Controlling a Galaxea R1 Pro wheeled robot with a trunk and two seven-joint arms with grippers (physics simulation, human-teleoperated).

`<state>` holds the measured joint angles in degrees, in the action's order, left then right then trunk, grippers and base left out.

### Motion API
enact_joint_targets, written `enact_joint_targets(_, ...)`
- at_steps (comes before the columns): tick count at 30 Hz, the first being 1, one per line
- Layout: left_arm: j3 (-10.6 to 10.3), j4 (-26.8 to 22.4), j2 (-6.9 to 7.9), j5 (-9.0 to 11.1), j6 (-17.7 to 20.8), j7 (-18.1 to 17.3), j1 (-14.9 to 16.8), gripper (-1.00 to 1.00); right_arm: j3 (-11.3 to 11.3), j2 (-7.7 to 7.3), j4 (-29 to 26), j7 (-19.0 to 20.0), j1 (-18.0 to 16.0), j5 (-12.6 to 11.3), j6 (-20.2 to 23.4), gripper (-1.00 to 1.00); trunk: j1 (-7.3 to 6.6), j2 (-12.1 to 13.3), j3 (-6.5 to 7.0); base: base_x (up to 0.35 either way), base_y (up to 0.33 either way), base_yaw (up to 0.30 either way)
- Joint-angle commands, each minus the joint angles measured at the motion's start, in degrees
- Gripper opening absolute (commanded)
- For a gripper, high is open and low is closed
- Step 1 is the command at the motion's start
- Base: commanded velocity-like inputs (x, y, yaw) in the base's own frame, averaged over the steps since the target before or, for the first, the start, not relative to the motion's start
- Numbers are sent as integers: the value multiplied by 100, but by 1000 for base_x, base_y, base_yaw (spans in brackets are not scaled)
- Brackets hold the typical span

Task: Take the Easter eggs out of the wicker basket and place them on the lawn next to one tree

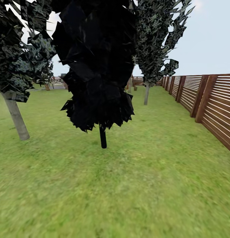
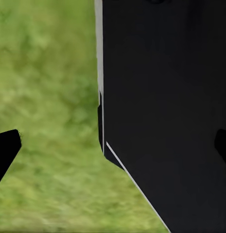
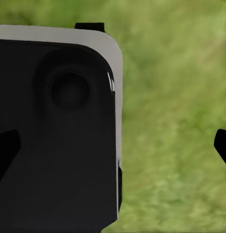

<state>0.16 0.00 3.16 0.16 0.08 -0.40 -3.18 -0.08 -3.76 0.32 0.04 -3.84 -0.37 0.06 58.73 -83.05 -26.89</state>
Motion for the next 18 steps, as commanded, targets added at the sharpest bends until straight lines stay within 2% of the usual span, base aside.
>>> enact_joint_targets(1, 1, -1, 0, 2, 1, -4, 1, 100, 0, -2, 3, -4, -3, -4, 2, 100, 0, -3, -4, 0, 252, 252)
enact_joint_targets(7, 8, -5, 0, 2, 3, -4, 1, 100, 0, -2, 3, -31, -3, 1, 10, 100, 0, -3, -4, 0, 231, 266)
enact_joint_targets(12, 10, 5, 0, -1, 1, 4, 1, 100, 5, -4, 3, -42, -3, 22, 15, 100, 0, -3, -4, -16, 61, 283)
enact_joint_targets(18, 3, 9, 0, 2, 1, -2, 1, 100, 33, -23, 3, 41, -3, 61, 20, 100, 0, -3, -4, -179, 226, 61)
